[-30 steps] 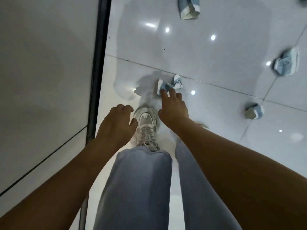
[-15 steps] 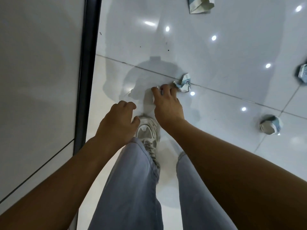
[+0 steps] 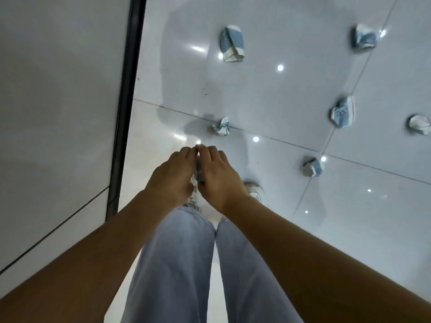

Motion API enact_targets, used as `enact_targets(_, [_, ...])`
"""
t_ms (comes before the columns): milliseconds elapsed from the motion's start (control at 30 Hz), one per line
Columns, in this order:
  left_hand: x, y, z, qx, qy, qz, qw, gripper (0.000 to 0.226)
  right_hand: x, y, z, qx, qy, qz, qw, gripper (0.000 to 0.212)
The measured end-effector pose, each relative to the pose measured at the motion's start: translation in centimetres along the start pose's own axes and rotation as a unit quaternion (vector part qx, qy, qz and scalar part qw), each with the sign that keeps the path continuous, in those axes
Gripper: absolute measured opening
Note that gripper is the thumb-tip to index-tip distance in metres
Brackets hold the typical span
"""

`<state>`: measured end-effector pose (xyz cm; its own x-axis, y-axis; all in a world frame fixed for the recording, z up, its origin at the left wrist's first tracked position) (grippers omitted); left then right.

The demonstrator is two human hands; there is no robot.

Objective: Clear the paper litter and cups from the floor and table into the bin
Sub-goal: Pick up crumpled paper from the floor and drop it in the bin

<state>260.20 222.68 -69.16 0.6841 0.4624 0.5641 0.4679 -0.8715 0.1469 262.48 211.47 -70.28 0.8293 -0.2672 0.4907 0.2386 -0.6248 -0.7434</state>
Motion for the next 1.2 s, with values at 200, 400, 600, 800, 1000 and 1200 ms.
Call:
enact_targets(200, [1.7,2.1,-2.0,-0.042,0.011,0.02,0.999,0.044,2.6,-2.0,-1.6,0.018,0.007,0.04,0.999,0.08])
enact_targets(400, [1.3,1.9,-1.4,-0.027,0.013,0.059,0.998,0.033,2.9,-1.2,-1.5,0.02,-0.021,0.019,0.999,0.084])
enact_targets(600, [0.4,-0.6,1.3,0.026,0.032,0.081,0.996,0.039,1.3,3.0,0.8,-0.032,-0.028,-0.122,0.992,0.068])
enact_targets(800, [-2.2,-4.6,5.3,0.048,0.053,0.076,0.994,0.036,-1.1,9.3,7.0,-0.111,-0.013,-0.172,0.979,0.063])
enact_targets(1000, [-5.5,-7.3,8.7,0.062,0.039,0.035,0.997,0.042,-5.0,13.4,11.5,-0.139,-0.033,-0.166,0.976,0.07])
enact_targets(1200, [-7.2,-8.2,9.5,0.057,0.049,0.017,0.997,0.047,-6.7,15.4,10.7,-0.104,-0.004,-0.195,0.975,0.057])
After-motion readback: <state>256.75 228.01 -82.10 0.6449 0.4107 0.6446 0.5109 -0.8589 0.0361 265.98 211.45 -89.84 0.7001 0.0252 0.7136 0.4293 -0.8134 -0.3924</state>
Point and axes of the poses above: each hand's wrist, its own z-axis towards the middle knuckle, its own x-axis out of the back of the hand, y = z × x, the point moved 2 cm from there along z, towards the middle knuckle, and after that the axes turned 13 degrees about x, right-handed, at the moved point
